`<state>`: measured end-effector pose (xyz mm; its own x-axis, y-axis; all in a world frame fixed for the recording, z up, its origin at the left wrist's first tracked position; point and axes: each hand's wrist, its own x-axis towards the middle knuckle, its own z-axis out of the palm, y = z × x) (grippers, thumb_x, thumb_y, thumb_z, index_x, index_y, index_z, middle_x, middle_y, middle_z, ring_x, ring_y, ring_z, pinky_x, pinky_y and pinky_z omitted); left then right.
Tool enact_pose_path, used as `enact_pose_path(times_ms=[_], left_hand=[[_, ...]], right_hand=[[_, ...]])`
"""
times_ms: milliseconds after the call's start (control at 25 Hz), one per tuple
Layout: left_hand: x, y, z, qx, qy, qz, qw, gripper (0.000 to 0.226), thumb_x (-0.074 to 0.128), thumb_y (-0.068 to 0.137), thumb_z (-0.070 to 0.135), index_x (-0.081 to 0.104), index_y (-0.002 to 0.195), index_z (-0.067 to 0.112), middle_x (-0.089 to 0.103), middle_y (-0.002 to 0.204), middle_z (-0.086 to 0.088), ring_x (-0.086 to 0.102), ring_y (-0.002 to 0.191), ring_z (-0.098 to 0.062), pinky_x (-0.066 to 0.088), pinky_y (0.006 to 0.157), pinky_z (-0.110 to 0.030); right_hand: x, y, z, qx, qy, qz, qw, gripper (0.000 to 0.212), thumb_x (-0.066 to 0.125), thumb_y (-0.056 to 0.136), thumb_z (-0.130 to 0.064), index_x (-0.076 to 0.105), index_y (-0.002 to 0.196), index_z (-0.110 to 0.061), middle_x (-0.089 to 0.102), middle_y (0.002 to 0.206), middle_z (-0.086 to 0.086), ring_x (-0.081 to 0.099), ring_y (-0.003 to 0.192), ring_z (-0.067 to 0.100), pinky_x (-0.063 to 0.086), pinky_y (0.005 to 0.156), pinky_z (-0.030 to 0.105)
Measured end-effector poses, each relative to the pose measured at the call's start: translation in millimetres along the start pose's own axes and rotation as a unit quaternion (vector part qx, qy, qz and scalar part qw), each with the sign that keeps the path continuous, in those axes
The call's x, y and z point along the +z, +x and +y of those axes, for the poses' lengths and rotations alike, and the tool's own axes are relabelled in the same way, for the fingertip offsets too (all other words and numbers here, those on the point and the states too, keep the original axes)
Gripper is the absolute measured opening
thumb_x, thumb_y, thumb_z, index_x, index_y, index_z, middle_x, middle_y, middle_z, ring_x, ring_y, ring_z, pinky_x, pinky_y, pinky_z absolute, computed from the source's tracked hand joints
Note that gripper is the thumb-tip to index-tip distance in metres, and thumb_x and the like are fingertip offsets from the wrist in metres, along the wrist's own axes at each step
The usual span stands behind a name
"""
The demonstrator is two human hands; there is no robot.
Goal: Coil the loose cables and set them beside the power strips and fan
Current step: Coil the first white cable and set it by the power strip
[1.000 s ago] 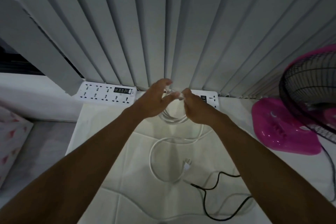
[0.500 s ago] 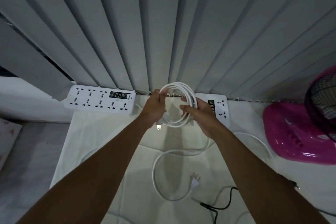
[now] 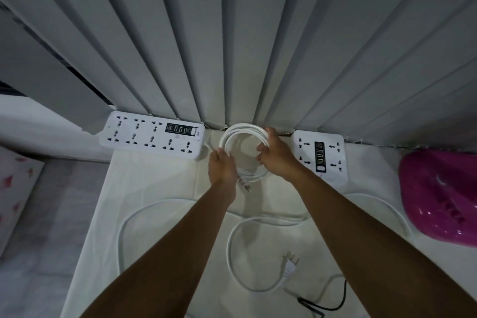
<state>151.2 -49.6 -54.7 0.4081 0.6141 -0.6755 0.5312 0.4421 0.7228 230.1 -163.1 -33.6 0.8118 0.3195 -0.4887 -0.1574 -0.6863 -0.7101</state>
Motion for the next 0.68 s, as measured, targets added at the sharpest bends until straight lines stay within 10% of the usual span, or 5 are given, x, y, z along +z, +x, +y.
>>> enact_pose_path(times_ms=[160,320,520,680], left_hand=[[-23.7,2.3,-7.2,0.147,0.186,0.027,0.971,0.029,0.05,0.097,0.02,0.073,0.088,0.005,0.072,0.093,-0.018,0.062,0.083,-0.03,0.048,0.079,-0.034],[-40.3,8.9,-2.2,0.278,0.293,-0.001,0.915,0.031,0.054,0.097,0.015,0.065,0.124,0.005,0.063,0.12,-0.017,0.06,0.108,-0.029,0.046,0.101,-0.035],[-52.6,15.6,-10.1,0.507,0.511,-0.11,0.685,0.05,0.046,0.1,0.019,0.039,0.148,0.005,0.04,0.154,-0.016,0.032,0.145,-0.033,0.024,0.12,-0.049],[-55.4,25.3,-20.8,0.503,0.594,-0.143,0.612,0.06,0.032,0.104,0.028,0.015,0.155,0.002,0.011,0.164,-0.016,0.004,0.153,-0.029,0.016,0.123,-0.045]], right_hand=[[-4.4,17.3,4.6,0.016,-0.051,-0.062,0.997,0.06,0.046,0.097,-0.004,0.033,0.152,-0.026,0.065,0.12,0.009,0.071,0.103,0.03,0.058,0.09,0.043],[0.2,15.1,17.7,-0.068,-0.1,0.02,0.992,0.059,0.061,0.1,-0.024,0.038,0.154,-0.016,0.041,0.151,0.017,0.044,0.14,0.031,0.031,0.116,0.033],[28.4,-30.8,39.5,-0.171,-0.122,0.092,0.973,0.091,0.058,0.088,-0.06,0.02,0.158,-0.016,0.023,0.164,0.011,0.023,0.152,0.024,0.025,0.122,0.035],[45.0,-35.9,52.2,-0.18,-0.258,0.054,0.948,0.117,0.055,0.084,-0.071,-0.006,0.16,-0.005,-0.011,0.17,0.015,-0.011,0.157,0.03,0.006,0.124,0.037]])
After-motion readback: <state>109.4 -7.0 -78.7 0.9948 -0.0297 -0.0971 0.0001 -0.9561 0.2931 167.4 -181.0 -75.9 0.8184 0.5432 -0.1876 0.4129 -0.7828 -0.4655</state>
